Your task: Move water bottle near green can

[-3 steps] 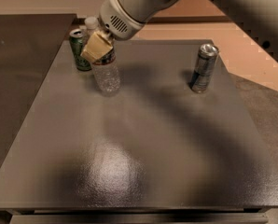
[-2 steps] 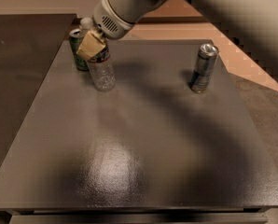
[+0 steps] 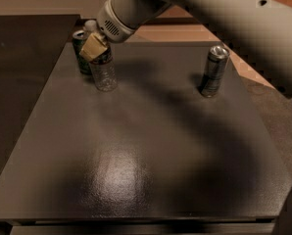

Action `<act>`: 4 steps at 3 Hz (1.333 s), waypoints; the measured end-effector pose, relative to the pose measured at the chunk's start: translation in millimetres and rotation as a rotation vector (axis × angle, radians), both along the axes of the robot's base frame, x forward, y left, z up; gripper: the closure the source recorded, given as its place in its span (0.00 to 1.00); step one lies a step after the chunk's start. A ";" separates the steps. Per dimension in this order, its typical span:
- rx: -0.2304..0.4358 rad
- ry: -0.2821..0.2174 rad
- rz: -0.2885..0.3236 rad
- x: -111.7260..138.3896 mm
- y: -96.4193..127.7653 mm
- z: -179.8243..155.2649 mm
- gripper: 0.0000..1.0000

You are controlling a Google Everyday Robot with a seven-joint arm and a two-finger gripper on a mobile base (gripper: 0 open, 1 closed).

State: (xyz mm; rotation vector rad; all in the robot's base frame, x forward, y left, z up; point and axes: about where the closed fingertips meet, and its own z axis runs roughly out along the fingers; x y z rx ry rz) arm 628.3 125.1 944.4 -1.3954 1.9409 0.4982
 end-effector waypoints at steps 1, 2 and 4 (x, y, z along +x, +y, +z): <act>0.018 0.011 -0.024 9.7 -2.5 -4.6 0.59; 0.015 0.011 -0.019 8.0 -0.6 -4.9 0.36; 0.015 0.012 -0.018 7.9 -0.4 -4.2 0.00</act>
Offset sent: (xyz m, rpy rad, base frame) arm 0.0072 -0.0020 -0.0033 0.0135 0.0083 -0.0181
